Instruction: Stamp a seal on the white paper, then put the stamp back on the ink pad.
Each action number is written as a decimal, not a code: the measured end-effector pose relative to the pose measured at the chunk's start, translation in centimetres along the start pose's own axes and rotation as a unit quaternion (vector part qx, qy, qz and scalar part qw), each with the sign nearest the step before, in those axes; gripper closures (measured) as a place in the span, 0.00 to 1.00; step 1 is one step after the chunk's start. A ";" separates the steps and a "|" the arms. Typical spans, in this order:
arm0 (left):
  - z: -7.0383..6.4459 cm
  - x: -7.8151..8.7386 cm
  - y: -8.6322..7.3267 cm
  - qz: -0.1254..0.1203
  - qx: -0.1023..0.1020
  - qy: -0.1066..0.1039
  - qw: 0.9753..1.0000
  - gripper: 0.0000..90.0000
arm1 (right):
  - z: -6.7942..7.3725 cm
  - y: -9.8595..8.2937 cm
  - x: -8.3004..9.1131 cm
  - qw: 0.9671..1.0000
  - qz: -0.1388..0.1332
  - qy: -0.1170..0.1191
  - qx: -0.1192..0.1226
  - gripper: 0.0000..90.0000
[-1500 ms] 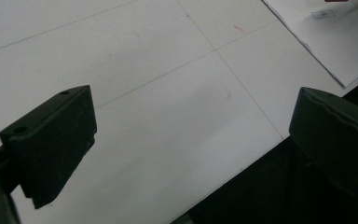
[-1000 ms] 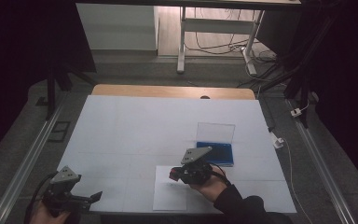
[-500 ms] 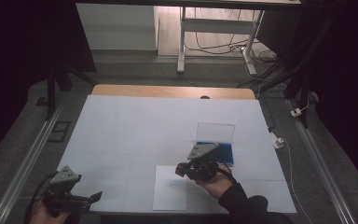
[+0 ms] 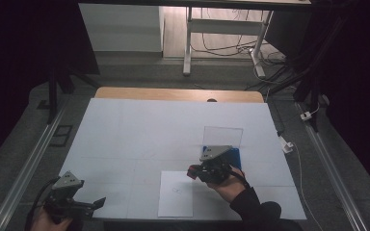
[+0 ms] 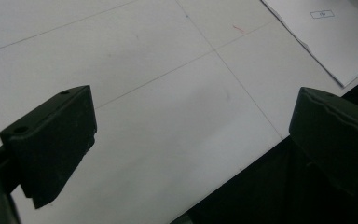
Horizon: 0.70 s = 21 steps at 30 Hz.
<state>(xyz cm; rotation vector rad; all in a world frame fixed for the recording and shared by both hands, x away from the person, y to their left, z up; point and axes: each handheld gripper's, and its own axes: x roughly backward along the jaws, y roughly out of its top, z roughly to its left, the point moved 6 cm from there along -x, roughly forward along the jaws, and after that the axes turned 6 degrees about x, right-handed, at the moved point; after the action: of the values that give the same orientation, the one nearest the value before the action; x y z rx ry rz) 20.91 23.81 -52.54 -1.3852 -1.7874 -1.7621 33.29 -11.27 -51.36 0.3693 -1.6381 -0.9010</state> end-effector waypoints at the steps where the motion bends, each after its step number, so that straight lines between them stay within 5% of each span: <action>1: 0.0 0.0 0.0 0.000 0.001 0.000 1.000 0.01 | -0.1 0.0 0.1 1.000 -0.001 -0.001 -0.002 0.89; 21: 0.0 0.0 0.0 0.000 0.000 -0.001 1.000 0.01 | -3.0 -1.1 2.0 0.999 -0.004 -0.042 -0.025 0.89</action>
<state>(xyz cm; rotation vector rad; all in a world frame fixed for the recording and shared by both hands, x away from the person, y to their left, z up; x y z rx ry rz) 20.90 23.84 -52.52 -1.3870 -1.7896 -1.7612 35.30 -14.39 -50.69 0.3066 -1.6896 -0.9726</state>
